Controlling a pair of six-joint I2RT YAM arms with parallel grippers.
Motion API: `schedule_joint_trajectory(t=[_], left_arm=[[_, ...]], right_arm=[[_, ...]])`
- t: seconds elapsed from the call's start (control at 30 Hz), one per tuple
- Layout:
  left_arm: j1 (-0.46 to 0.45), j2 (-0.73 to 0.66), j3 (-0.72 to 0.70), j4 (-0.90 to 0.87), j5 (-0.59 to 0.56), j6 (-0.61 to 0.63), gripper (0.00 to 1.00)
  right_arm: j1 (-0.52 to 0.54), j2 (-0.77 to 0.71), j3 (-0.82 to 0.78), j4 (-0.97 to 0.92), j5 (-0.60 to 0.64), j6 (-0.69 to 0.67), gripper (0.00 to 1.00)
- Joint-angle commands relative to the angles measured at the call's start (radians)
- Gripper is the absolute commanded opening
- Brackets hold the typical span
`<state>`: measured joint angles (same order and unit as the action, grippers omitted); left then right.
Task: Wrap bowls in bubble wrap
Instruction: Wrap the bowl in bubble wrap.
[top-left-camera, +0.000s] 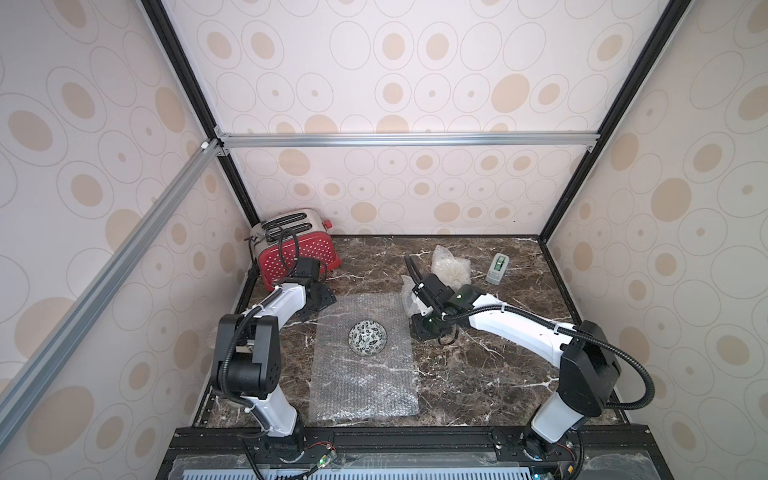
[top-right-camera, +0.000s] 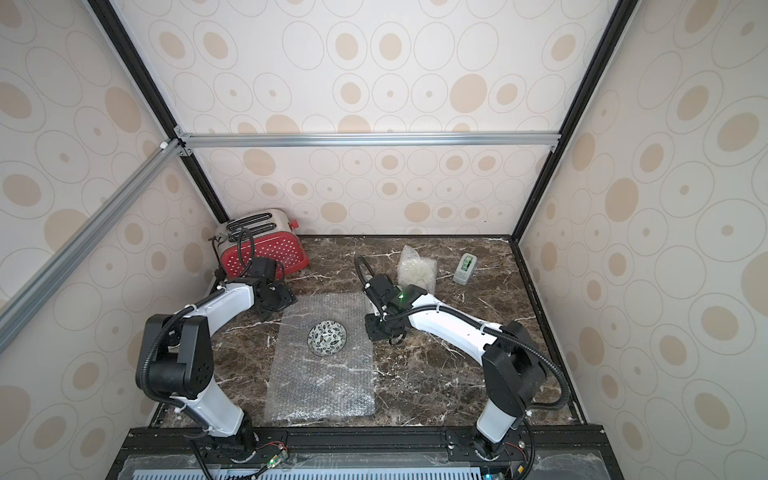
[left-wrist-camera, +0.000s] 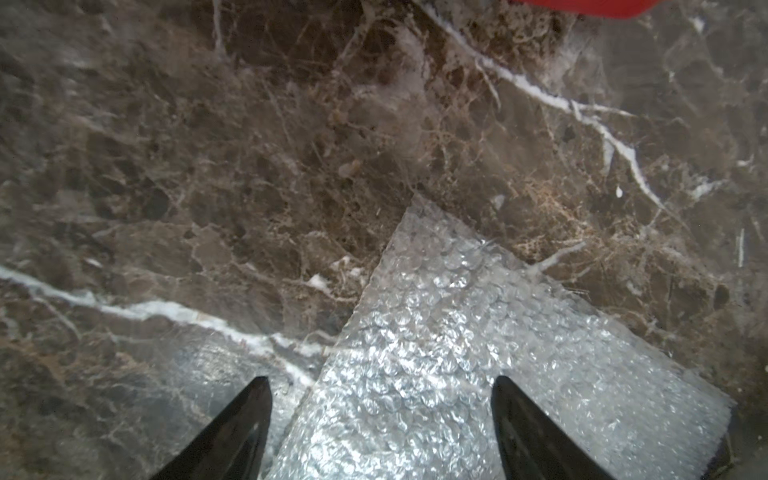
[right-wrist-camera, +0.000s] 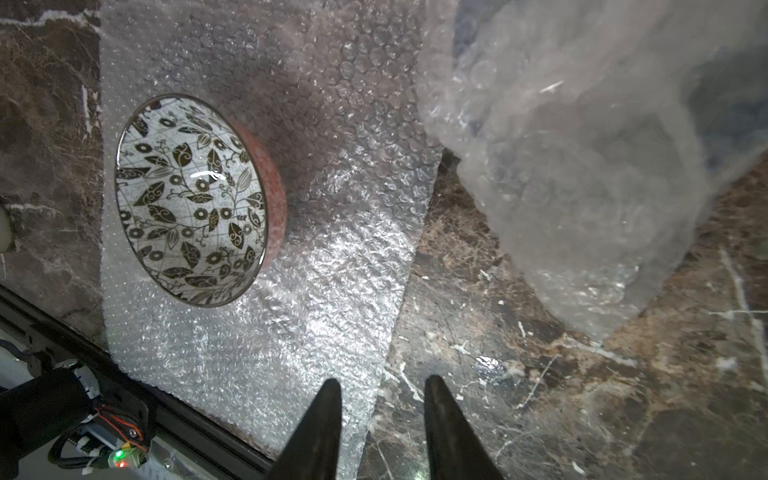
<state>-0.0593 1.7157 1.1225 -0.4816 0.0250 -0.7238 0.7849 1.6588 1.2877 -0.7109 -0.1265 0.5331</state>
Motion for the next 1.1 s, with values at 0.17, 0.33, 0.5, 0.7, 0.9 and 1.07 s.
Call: schedule_joint_trajectory(t=[0.17,0.33,0.5,0.7,0.9,1.07], left_arm=[[0.008,0.216,0.233,-0.080,-0.042,0.072,0.77],[0.006,0.298,0.298,-0.072,0.002,0.084,0.68],[0.006,0.298,0.270,-0.069,-0.017,0.092,0.61],[0.006,0.312,0.226,-0.028,0.037,0.099,0.30],[0.007,0.244,0.166,0.000,0.044,0.103,0.03],[0.007,0.184,0.138,0.002,0.041,0.113,0.00]], right_arm=[[0.010,-0.072,-0.090,0.011,0.011,0.002,0.36],[0.011,-0.104,-0.130,0.020,0.022,0.005,0.36],[0.009,-0.139,-0.152,0.016,0.060,0.002,0.36],[0.000,-0.150,-0.152,0.006,0.088,-0.004,0.36],[-0.086,-0.194,-0.217,0.009,0.126,0.037,0.35],[-0.154,-0.211,-0.335,0.102,0.112,0.047,0.36]])
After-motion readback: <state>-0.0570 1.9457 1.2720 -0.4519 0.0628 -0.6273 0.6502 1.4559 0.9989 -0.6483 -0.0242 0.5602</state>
